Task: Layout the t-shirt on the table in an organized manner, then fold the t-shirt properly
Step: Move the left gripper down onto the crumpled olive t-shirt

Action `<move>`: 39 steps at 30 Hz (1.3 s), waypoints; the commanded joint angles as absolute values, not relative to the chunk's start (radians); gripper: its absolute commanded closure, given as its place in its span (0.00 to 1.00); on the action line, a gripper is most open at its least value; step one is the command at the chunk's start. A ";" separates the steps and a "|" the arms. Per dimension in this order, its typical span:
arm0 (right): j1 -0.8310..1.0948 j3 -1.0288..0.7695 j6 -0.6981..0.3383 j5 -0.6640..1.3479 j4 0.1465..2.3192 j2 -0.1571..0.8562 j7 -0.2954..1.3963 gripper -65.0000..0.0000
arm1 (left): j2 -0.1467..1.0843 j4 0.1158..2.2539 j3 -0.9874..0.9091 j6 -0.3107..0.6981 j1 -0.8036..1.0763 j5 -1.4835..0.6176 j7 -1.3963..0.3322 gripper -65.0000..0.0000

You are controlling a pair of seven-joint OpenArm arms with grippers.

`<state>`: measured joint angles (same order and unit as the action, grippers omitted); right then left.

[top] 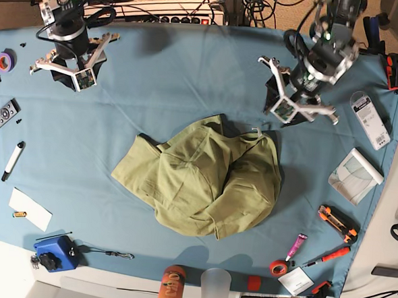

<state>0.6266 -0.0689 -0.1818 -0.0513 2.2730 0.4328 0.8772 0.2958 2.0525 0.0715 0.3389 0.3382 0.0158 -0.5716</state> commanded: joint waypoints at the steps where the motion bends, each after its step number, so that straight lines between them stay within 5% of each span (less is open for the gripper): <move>1: 0.613 -0.074 -0.181 -0.051 2.267 0.443 0.859 0.64 | 0.302 2.038 0.070 0.346 0.305 0.001 -0.537 0.58; 11: 0.521 -0.074 -0.217 -0.016 2.119 0.443 0.830 0.64 | 0.355 1.928 0.070 0.492 0.149 -0.036 -0.500 0.58; 19: 0.498 -0.074 -0.225 -0.014 2.119 0.440 0.819 0.64 | 0.376 1.848 0.163 0.498 0.075 0.008 -0.495 0.58; 28: 0.498 -0.074 -0.226 -0.015 2.119 0.440 0.820 0.64 | 0.393 1.723 0.400 0.327 -0.028 0.189 -0.501 0.55; 32: 0.498 -0.074 -0.226 -0.016 2.119 0.440 0.819 0.64 | 0.393 1.685 0.417 0.325 -0.045 0.191 -0.505 0.56; 39: 0.498 -0.074 -0.226 -0.015 2.119 0.440 0.818 0.64 | 0.393 1.666 0.416 0.247 -0.053 0.191 -0.509 0.74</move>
<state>0.5014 -0.0669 -0.2329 -0.0101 2.1036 0.4286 0.8371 0.3885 1.6535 0.4194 0.2512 -0.0372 0.1902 -0.5198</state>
